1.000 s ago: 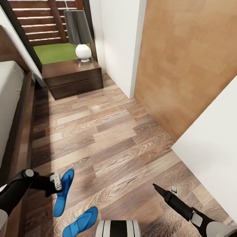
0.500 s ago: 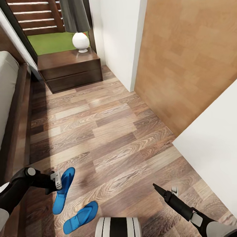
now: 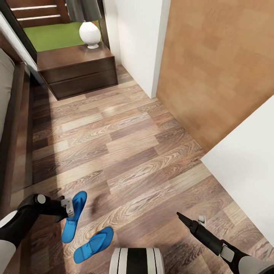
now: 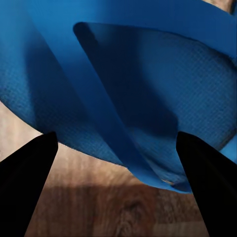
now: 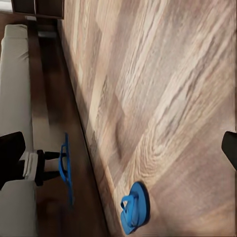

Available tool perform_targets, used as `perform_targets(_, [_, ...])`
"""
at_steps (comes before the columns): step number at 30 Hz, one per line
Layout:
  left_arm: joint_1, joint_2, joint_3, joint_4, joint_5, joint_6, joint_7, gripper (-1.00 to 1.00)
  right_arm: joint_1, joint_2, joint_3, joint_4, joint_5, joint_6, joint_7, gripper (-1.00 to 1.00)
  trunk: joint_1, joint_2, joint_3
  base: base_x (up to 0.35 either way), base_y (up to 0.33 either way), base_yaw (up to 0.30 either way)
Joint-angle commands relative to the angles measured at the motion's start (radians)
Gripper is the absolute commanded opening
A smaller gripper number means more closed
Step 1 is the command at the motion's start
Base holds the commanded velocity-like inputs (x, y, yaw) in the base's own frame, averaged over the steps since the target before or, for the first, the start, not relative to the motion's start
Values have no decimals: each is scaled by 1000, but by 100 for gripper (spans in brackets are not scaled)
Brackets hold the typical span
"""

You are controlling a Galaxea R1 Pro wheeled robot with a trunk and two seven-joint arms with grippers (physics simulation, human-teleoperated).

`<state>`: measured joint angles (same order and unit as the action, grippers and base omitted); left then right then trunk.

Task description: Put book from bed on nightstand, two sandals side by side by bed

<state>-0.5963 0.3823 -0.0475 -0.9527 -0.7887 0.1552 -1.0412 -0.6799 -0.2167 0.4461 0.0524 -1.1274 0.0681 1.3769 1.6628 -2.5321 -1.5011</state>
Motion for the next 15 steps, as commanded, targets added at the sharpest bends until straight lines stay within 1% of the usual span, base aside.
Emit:
perform_targets(1, [0, 0, -2, -1, -2, 11, -1, -100, -1, 0, 8, 3, -9, 7, 5, 100, 0, -1, -5, 0, 0, 0])
perform_targets(8, [0, -4, -3, -1, -11, 11, 12, -100, -1, 1, 8, 3, -9, 8, 5, 100, 3, -2, -32, 0, 0, 0])
perform_targets(14, [0, -8, -4, -1, -11, 10, 65, -100, -1, 2, 8, 3, -9, 7, 5, 100, 6, -4, -55, 0, 0, 0])
perform_targets(15, [0, -10, -4, -1, -11, 9, 70, -100, -1, 2, 8, 3, -9, 6, 5, 100, 6, -4, -55, 0, 0, 0])
